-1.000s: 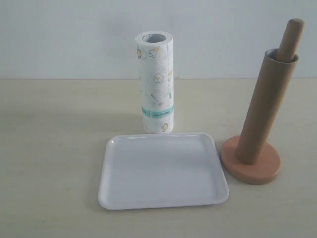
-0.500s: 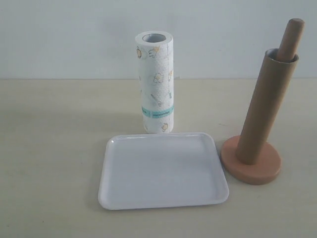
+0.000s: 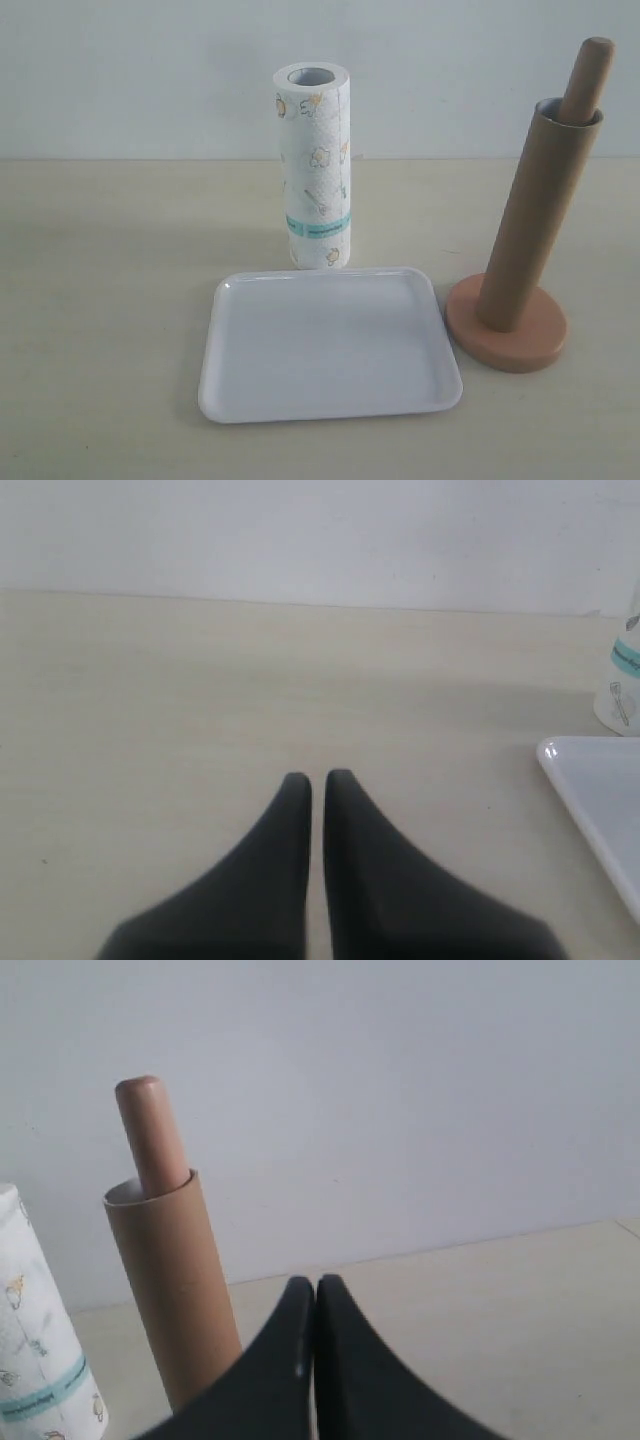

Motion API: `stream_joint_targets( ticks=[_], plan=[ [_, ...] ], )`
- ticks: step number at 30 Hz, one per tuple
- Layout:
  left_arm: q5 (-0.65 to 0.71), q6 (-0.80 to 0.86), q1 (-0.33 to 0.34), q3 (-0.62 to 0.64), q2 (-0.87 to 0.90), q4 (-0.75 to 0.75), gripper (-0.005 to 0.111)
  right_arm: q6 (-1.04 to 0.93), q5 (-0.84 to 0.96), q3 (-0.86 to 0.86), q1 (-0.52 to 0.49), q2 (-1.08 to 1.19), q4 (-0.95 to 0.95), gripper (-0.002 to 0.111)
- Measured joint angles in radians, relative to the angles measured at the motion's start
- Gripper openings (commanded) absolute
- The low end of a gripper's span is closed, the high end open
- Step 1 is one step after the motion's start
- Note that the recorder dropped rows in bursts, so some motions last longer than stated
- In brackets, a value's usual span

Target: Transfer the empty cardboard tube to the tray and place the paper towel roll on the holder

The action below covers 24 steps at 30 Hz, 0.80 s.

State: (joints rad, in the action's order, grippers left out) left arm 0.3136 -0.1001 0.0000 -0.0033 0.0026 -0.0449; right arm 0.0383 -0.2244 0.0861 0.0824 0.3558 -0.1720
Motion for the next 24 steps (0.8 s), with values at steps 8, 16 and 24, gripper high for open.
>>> stream_joint_targets(
  ticks=[8, 16, 24],
  plan=[
    [0.0, 0.0, 0.0, 0.0, 0.0, 0.0, 0.004, 0.015, -0.111, 0.0, 0.0, 0.002, 0.011, 0.0],
    [0.0, 0.0, 0.0, 0.0, 0.0, 0.0, 0.004, 0.071, -0.307, 0.0, 0.0, 0.216, 0.196, 0.0],
    [0.0, 0.0, 0.0, 0.0, 0.0, 0.0, 0.004, 0.08, -0.558, 0.058, 0.0, 0.66, 0.464, 0.0]
  ],
)
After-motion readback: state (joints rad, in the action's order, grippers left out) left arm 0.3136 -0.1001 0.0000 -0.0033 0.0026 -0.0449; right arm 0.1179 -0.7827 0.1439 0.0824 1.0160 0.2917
